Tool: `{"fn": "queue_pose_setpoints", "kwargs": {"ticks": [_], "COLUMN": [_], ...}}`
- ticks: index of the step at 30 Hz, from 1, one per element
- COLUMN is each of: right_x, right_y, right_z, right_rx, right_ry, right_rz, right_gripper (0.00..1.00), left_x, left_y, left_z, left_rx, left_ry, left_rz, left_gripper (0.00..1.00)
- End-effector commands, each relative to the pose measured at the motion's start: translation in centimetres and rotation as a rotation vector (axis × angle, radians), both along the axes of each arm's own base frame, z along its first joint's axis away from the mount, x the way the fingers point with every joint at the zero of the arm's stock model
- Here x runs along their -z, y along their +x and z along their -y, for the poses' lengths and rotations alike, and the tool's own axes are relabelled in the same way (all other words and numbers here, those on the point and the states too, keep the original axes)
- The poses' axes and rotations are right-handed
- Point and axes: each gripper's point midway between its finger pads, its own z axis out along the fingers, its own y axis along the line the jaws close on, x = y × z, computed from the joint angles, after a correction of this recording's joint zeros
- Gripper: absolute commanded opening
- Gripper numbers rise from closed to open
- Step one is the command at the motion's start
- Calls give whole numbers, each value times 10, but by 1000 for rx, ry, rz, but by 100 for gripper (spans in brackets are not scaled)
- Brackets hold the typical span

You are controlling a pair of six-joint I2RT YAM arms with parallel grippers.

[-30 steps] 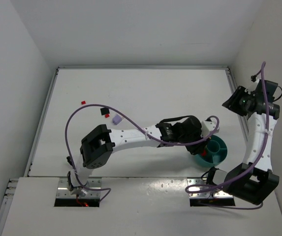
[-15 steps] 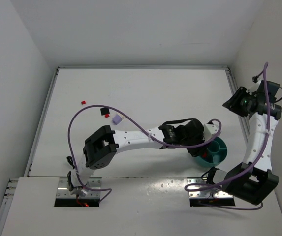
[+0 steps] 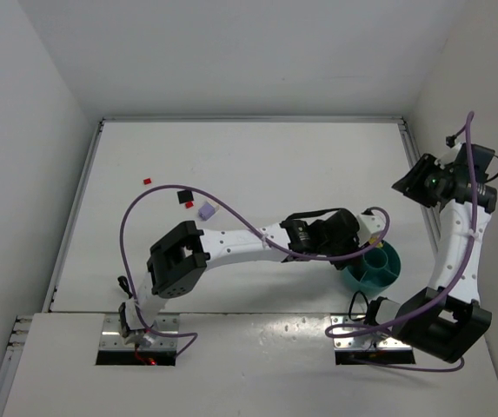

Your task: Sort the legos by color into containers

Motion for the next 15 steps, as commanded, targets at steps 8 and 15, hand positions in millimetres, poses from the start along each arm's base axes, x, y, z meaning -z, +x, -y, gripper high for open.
{"fn": "queue_pose_setpoints", "kwargs": {"ticks": [8, 15], "right_x": [0, -2], "right_y": [-3, 3], "right_z": [-6, -3], "right_rx": [-14, -14], "right_ry": [22, 12], "right_rz": [22, 40], "right_gripper": [43, 43], "left_x": [-26, -64], "left_y": [11, 15], "left_z": [4, -1], "left_rx": [43, 49], "left_ry": [-50, -124], "left_rz": [36, 48], "left_gripper": [63, 70]}}
